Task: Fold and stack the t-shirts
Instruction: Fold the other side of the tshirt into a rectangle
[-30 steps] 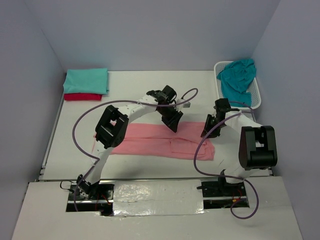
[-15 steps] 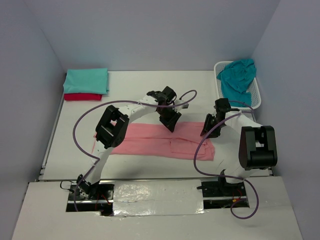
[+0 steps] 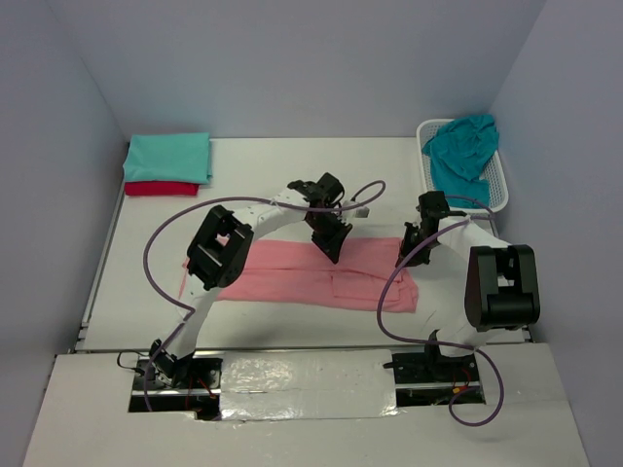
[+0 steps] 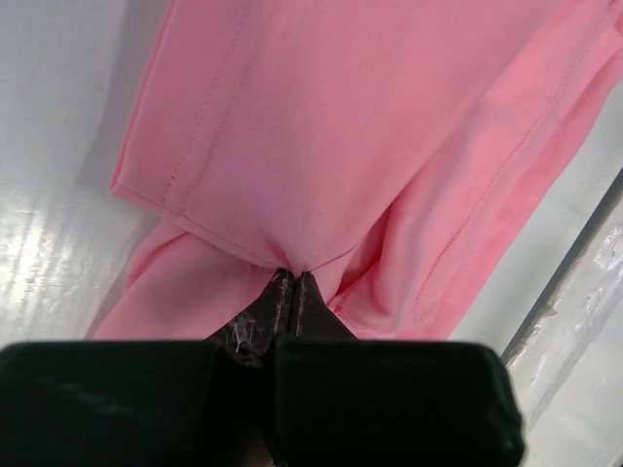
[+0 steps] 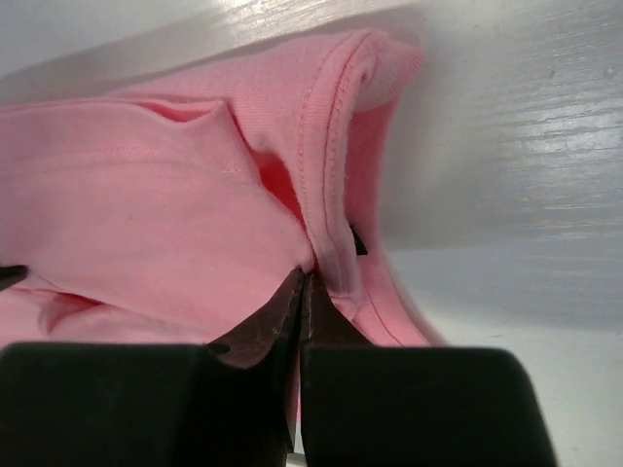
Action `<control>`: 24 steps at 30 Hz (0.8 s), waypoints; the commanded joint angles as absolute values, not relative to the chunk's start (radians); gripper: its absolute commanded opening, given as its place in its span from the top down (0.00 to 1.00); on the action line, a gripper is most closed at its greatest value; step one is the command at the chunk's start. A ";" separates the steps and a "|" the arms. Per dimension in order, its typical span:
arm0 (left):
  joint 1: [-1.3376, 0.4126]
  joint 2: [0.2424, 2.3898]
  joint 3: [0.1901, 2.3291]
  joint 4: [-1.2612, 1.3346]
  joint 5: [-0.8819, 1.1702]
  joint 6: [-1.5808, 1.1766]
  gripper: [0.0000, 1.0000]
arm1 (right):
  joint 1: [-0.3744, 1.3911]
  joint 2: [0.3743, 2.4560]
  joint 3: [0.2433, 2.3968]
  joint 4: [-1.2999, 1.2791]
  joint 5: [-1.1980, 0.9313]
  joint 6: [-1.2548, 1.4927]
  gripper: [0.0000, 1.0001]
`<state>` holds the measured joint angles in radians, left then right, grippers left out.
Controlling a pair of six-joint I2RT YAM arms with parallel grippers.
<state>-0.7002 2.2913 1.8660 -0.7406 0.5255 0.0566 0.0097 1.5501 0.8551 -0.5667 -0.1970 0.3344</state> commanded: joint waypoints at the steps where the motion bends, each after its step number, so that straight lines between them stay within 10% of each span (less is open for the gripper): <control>1: -0.703 2.283 1.939 -0.778 0.554 0.092 1.00 | 0.008 1.506 0.865 -0.597 -0.181 0.319 1.00; 24: -0.724 2.224 1.853 -0.928 0.637 0.268 0.94 | 0.008 1.385 0.742 -0.678 -0.284 0.331 1.00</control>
<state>-0.7128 2.2807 1.8610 -0.8921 0.5961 0.2157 0.0097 1.4292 0.7444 -0.6739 -0.2634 0.3279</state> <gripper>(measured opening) 0.040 0.007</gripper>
